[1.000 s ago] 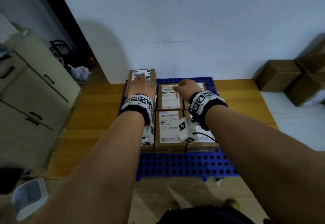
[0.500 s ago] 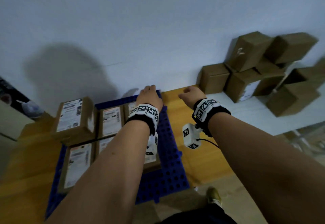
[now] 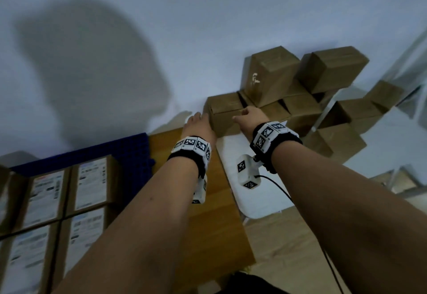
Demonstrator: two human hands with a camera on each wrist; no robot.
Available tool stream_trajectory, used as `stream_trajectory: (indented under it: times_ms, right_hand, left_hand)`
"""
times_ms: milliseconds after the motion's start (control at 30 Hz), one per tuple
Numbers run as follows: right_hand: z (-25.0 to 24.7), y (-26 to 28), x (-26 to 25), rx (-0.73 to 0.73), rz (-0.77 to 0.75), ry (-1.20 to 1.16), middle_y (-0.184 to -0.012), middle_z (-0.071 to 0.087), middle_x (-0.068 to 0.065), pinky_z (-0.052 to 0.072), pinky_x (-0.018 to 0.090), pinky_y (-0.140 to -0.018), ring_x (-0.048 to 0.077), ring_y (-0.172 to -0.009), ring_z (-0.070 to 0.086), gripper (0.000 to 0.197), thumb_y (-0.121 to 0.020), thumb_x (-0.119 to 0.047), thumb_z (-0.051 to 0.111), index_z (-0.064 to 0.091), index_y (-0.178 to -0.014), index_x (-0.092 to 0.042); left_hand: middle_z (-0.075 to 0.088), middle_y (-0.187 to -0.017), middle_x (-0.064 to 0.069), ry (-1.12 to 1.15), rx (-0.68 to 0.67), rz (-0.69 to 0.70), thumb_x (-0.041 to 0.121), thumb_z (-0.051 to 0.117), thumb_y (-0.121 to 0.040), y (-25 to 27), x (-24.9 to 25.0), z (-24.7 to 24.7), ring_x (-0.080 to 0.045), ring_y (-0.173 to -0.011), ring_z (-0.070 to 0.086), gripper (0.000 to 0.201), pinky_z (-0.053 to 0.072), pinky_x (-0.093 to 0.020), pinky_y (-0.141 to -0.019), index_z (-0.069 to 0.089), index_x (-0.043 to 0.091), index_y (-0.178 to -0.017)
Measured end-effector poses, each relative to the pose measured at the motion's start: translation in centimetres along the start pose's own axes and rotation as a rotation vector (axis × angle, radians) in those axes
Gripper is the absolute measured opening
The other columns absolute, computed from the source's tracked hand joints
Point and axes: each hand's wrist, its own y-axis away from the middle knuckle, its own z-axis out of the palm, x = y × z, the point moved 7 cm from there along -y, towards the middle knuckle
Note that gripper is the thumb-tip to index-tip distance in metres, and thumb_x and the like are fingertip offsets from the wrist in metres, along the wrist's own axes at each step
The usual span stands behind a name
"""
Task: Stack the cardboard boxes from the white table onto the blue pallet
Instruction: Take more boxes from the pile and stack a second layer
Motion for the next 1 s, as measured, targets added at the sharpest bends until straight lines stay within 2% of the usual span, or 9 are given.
stream_trajectory:
  times_ms: [67, 167, 300, 500, 567, 700, 833, 900, 1000]
  right_hand:
    - [-0.5, -2.0, 0.6, -0.028, -0.001, -0.011, -0.134, 0.056, 0.010, 0.045, 0.032, -0.095, 0.028, -0.121, 0.055, 0.054, -0.091, -0.034, 0.060, 0.047, -0.138, -0.011]
    - [-0.5, -4.6, 0.9, -0.067, -0.015, -0.021, -0.130, 0.059, 0.011, 0.044, 0.029, -0.090, 0.028, -0.117, 0.056, 0.044, -0.091, -0.029, 0.058, 0.051, -0.131, -0.011]
    - [-0.2, -7.3, 0.7, -0.090, -0.021, -0.008, -0.132, 0.056, 0.013, 0.042, 0.029, -0.094, 0.029, -0.119, 0.054, 0.041, -0.094, -0.022, 0.053, 0.050, -0.133, -0.009]
    - [0.8, -9.8, 0.5, -0.181, 0.017, 0.006, -0.147, 0.042, 0.015, 0.037, 0.032, -0.107, 0.031, -0.131, 0.044, 0.050, -0.098, -0.009, 0.040, 0.034, -0.148, -0.008]
    - [1.1, -10.0, 0.7, -0.191, 0.022, 0.038, -0.146, 0.041, 0.017, 0.035, 0.032, -0.106, 0.031, -0.133, 0.042, 0.046, -0.099, -0.009, 0.037, 0.036, -0.145, -0.004]
    - [1.9, -9.2, 1.3, -0.170, -0.027, 0.060, -0.139, 0.049, 0.019, 0.041, 0.033, -0.097, 0.033, -0.127, 0.048, 0.040, -0.099, -0.011, 0.038, 0.045, -0.138, -0.001]
    - [3.0, -7.8, 2.4, -0.179, -0.006, 0.091, -0.138, 0.048, 0.020, 0.041, 0.034, -0.098, 0.033, -0.127, 0.048, 0.040, -0.099, -0.012, 0.039, 0.044, -0.136, 0.002]
    - [3.4, -6.8, 3.1, -0.174, 0.031, 0.112, -0.141, 0.045, 0.021, 0.038, 0.035, -0.102, 0.033, -0.129, 0.045, 0.040, -0.100, -0.011, 0.038, 0.041, -0.137, 0.003]
    - [3.8, -5.6, 4.7, -0.158, 0.109, 0.094, -0.143, 0.041, 0.021, 0.034, 0.036, -0.105, 0.033, -0.132, 0.041, 0.042, -0.101, -0.010, 0.035, 0.035, -0.140, 0.004]
  left_hand:
    - [0.027, -0.154, -0.013, -0.002, -0.008, -0.028, 0.014, 0.043, -0.092, -1.6, 1.1, 1.0, -0.030, -0.142, 0.026, 0.056, 0.026, -0.042, -0.116, 0.031, 0.010, -0.147]
    - [0.020, -0.157, -0.011, -0.049, -0.060, -0.071, 0.016, 0.046, -0.093, -3.5, 2.2, 2.0, -0.030, -0.144, 0.022, 0.060, 0.023, -0.043, -0.117, 0.026, 0.011, -0.149]
    - [0.023, -0.155, -0.013, -0.127, -0.112, -0.100, 0.016, 0.050, -0.093, -5.9, 2.7, 3.0, -0.032, -0.140, 0.027, 0.059, 0.025, -0.045, -0.115, 0.028, 0.006, -0.147]
    - [0.028, -0.152, -0.017, -0.174, -0.162, -0.132, 0.014, 0.047, -0.094, -7.5, 3.0, 3.9, -0.034, -0.138, 0.030, 0.064, 0.023, -0.048, -0.115, 0.018, 0.003, -0.149]
    - [0.035, -0.148, -0.018, -0.183, -0.158, -0.146, 0.009, 0.046, -0.091, -7.5, 3.1, 4.1, -0.034, -0.135, 0.035, 0.062, 0.026, -0.048, -0.113, 0.022, 0.002, -0.148]
    - [0.053, -0.130, -0.020, -0.165, -0.080, -0.133, 0.008, 0.043, -0.091, -6.7, 2.9, 3.9, -0.036, -0.121, 0.050, 0.047, 0.038, -0.046, -0.106, 0.038, 0.001, -0.137]
    - [0.060, -0.118, -0.020, -0.071, -0.019, -0.140, 0.005, 0.044, -0.088, -4.8, 2.3, 3.7, -0.035, -0.111, 0.056, 0.040, 0.044, -0.040, -0.095, 0.045, 0.002, -0.128]
    - [0.060, -0.116, -0.018, -0.006, -0.023, -0.158, 0.005, 0.047, -0.086, -3.5, 2.1, 3.7, -0.034, -0.108, 0.057, 0.051, 0.047, -0.041, -0.092, 0.036, 0.004, -0.137]
    - [0.060, -0.103, -0.012, 0.067, -0.082, -0.210, 0.008, 0.047, -0.089, -0.9, 1.4, 4.4, -0.029, -0.093, 0.060, 0.080, 0.052, -0.042, -0.084, -0.002, 0.009, -0.152]
